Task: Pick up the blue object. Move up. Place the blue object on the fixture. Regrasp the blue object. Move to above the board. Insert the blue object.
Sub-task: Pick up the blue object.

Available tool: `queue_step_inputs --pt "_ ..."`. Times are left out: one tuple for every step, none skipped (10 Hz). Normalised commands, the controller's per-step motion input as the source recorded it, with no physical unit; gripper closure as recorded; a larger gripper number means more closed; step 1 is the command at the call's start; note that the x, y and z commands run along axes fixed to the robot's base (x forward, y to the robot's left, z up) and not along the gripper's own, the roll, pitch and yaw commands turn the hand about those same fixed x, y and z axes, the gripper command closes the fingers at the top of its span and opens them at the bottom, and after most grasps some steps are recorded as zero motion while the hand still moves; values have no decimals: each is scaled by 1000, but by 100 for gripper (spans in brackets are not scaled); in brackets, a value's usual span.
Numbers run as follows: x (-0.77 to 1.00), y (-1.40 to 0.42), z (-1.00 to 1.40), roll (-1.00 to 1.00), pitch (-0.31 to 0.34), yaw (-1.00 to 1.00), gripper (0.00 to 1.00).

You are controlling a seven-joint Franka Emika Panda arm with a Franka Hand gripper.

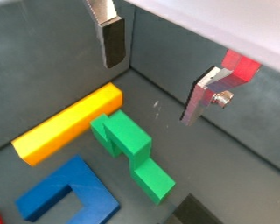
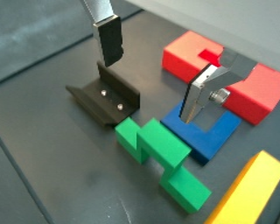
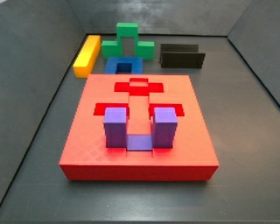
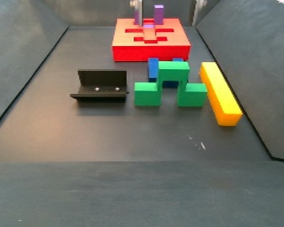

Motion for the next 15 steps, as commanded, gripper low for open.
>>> queue_step_inputs --pt "0 -9 -83 19 0 0 0" --pt "0 -20 -71 17 0 0 0" --pt "0 -6 -106 14 0 0 0" --pt "0 -166 -154 71 0 0 0" --pt "63 -489 -140 194 66 0 0" --pt "0 -534 -129 216 34 0 0" --pt "46 -566 -137 213 20 20 0" --pt "9 -560 -154 199 0 40 0" --pt "0 -594 -200 196 0 71 0" --pt "0 -617 -214 176 0 103 0" --pt "0 -671 -234 213 0 80 0" --pt "0 -689 -263 220 0 77 0" --pt "0 -646 -297 166 -16 80 0" --pt "-23 -443 -320 11 -123 0 0" --pt "-40 -260 -334 -60 -219 0 0"
